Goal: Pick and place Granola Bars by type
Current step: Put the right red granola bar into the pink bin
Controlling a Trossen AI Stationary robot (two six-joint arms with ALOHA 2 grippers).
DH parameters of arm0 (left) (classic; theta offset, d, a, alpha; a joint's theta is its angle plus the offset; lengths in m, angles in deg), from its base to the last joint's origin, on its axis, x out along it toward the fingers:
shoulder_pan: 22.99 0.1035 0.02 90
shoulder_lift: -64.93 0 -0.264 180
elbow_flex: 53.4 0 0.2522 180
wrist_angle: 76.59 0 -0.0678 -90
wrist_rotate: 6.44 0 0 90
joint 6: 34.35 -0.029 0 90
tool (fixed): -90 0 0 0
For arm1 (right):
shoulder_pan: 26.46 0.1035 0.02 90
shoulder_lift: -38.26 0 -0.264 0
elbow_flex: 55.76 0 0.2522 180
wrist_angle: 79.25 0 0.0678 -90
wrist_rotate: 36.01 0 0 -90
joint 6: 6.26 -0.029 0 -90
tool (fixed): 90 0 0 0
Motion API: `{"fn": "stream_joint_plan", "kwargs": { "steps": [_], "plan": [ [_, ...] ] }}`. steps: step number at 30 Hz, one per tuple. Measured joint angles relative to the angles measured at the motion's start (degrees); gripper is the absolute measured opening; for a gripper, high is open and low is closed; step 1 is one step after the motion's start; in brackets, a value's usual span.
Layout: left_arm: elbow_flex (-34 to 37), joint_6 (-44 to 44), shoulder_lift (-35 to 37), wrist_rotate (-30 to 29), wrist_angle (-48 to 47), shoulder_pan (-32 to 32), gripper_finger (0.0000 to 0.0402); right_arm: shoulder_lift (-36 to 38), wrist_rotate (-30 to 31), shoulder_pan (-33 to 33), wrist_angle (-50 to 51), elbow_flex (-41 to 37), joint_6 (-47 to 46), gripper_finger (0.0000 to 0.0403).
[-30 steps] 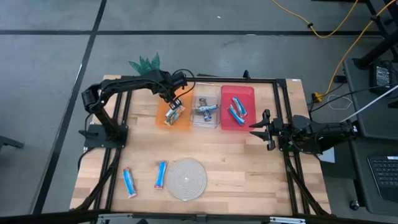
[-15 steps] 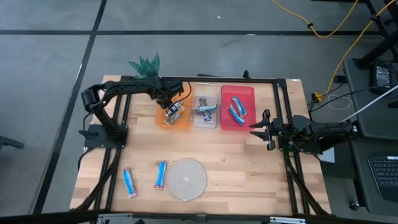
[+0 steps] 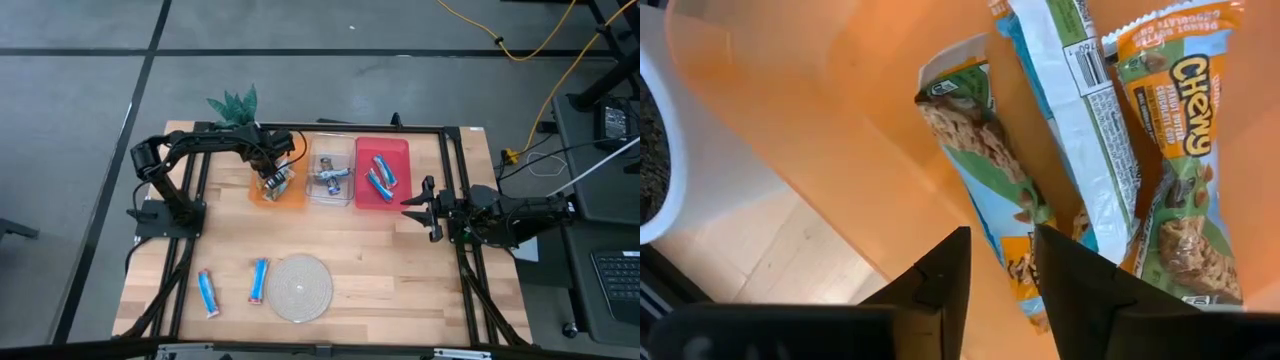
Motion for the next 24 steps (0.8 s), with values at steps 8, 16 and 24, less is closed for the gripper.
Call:
{"fn": "stream_joint_plan", "kwargs": {
  "steps": [8,16,24],
  "plan": [
    [0.0,-0.5,0.0,3.6,0.0,-0.1,0.0133,0.0,0.0,0.0,0.0,0.0,0.0,0.0132],
    [0.0,-0.5,0.0,5.4,-0.6,-1.1,0.0141,0.0,0.0,0.0,0.0,0.0,0.0,0.0132],
    [0.0,-0.6,0.0,6.0,-0.7,-3.1,0.0142,0.0,0.0,0.0,0.0,0.0,0.0,0.0132]
  ]
}}
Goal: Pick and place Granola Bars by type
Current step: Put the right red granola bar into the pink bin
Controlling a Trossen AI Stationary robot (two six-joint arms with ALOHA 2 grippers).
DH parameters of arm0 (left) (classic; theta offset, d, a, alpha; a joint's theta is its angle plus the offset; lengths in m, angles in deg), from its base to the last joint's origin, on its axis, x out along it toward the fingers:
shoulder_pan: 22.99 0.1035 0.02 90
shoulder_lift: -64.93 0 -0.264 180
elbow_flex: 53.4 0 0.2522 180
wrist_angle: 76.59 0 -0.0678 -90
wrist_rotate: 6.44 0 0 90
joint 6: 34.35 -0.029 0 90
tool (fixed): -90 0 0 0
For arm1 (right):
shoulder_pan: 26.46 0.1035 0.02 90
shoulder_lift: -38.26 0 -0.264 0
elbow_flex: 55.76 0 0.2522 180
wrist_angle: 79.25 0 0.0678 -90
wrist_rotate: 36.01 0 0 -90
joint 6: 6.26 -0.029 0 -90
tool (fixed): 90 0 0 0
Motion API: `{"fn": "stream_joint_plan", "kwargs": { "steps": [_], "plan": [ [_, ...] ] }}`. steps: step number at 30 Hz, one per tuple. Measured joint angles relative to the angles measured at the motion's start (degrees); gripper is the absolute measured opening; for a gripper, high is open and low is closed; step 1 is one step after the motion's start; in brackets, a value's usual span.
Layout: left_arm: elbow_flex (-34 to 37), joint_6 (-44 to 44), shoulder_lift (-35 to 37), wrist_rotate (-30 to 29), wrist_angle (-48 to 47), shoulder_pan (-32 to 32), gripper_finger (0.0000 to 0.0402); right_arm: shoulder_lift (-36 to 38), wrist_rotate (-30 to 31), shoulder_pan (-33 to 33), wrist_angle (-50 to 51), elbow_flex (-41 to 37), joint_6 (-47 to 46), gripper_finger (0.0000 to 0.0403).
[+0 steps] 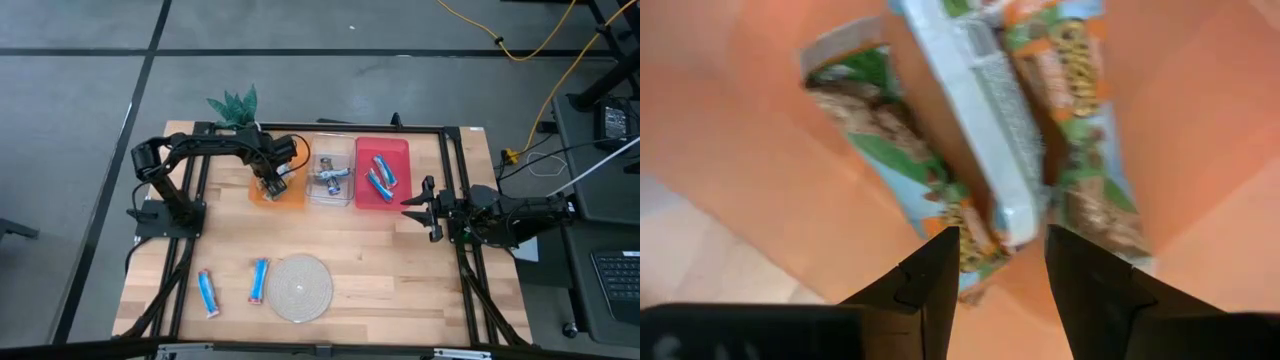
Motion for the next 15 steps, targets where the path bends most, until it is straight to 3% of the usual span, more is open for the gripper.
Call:
{"fn": "stream_joint_plan", "kwargs": {
  "steps": [6,15],
  "plan": [
    [0.0,-0.9,2.8,5.0,-0.1,-0.9,0.0153,0.0,0.0,0.0,0.0,0.0,0.0,0.0132],
    [-0.1,2.3,13.6,7.7,-2.0,-2.6,0.017,0.0,0.0,0.0,0.0,0.0,0.0,0.0132]
  ]
}}
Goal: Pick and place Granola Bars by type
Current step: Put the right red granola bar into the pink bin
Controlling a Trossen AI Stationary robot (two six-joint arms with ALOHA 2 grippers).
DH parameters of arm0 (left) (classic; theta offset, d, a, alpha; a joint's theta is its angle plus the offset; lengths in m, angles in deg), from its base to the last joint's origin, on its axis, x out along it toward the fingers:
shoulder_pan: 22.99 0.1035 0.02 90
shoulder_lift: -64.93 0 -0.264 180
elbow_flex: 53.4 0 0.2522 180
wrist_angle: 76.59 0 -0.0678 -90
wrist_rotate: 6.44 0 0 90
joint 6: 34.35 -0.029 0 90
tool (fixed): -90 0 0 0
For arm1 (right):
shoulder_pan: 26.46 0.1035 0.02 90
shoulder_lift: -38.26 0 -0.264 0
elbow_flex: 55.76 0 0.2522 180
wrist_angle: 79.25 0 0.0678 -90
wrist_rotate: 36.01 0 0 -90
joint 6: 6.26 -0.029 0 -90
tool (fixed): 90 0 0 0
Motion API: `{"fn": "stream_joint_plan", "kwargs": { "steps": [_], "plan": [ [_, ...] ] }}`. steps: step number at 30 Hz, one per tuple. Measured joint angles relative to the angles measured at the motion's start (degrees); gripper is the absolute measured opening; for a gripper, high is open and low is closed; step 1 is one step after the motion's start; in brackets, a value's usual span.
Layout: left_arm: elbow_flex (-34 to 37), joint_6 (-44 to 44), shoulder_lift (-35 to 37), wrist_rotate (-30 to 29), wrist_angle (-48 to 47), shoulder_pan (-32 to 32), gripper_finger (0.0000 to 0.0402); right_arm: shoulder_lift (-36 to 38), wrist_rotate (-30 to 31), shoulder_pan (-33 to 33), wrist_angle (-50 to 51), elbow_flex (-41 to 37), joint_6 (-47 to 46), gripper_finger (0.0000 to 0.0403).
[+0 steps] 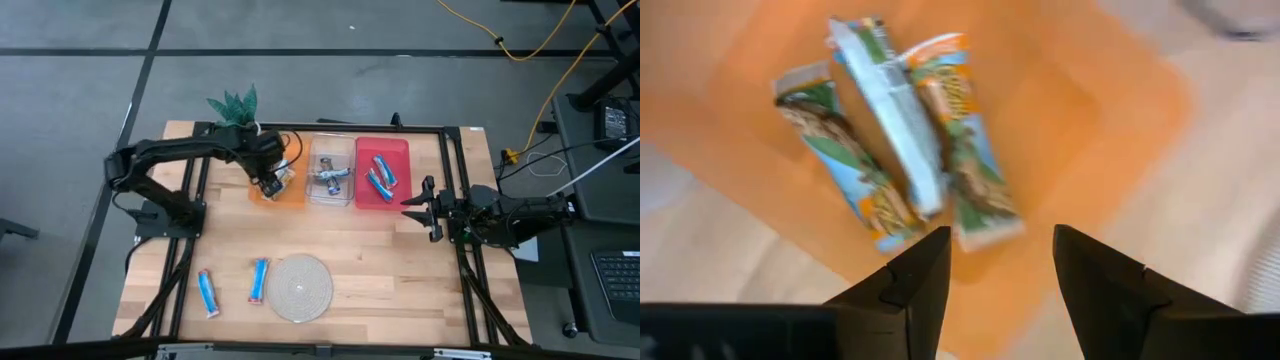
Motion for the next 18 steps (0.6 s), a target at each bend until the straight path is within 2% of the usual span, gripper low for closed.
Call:
{"fn": "stream_joint_plan", "kwargs": {
  "steps": [9,18],
  "plan": [
    [0.0,9.2,11.9,4.7,-3.0,-8.8,0.0171,0.0,0.0,0.0,0.0,0.0,0.0,0.0132],
    [0.0,22.0,19.4,3.7,-3.0,-25.0,0.0171,0.0,0.0,0.0,0.0,0.0,0.0,0.0132]
  ]
}}
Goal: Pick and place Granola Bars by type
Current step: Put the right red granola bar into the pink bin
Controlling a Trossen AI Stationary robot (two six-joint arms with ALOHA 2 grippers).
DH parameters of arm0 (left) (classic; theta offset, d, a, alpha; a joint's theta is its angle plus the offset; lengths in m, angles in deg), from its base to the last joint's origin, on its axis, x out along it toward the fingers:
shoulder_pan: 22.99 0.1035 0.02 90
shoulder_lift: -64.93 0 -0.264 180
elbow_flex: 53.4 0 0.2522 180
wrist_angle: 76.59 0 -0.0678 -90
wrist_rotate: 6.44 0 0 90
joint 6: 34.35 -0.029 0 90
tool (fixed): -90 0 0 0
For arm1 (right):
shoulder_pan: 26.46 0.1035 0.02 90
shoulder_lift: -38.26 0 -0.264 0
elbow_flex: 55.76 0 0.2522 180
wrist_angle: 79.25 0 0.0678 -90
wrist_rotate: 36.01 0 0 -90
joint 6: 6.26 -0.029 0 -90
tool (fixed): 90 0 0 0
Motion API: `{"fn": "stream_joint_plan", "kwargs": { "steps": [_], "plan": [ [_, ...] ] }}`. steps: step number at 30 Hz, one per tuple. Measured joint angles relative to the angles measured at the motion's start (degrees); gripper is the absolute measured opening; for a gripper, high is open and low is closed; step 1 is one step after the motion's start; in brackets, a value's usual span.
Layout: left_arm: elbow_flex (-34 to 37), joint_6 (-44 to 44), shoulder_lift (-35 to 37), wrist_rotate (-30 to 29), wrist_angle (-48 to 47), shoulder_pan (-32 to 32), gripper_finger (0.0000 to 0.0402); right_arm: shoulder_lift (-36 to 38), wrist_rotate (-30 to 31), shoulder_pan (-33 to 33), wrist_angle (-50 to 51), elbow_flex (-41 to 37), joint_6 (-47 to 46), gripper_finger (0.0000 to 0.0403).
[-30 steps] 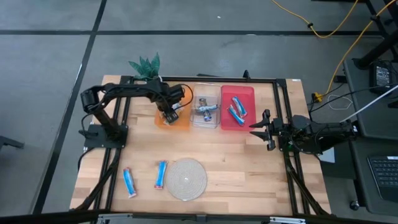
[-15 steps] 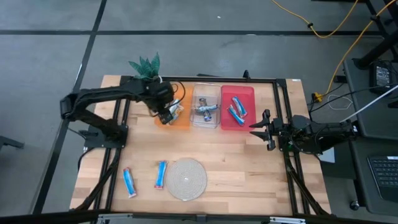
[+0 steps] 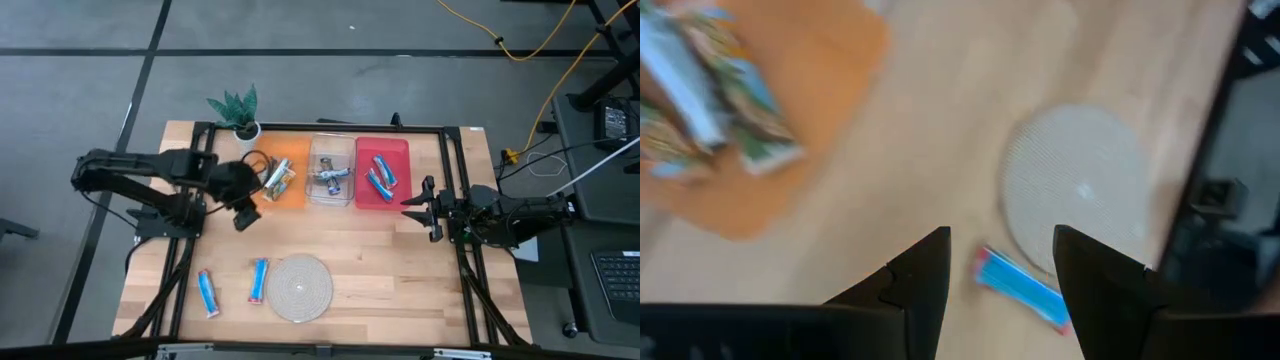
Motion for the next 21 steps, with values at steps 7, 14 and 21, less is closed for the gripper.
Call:
{"fn": "stream_joint_plan", "kwargs": {
  "steps": [7,14,21],
  "plan": [
    [0.0,11.4,-0.3,-5.7,0.1,-15.1,0.0171,0.0,0.0,0.0,0.0,0.0,0.0,0.0132],
    [0.0,21.6,-4.9,-11.4,1.3,-27.4,0.0171,0.0,0.0,0.0,0.0,0.0,0.0,0.0132],
    [0.0,26.8,-13.2,-15.7,5.0,-35.7,0.0171,0.0,0.0,0.0,0.0,0.0,0.0,0.0132]
  ]
}}
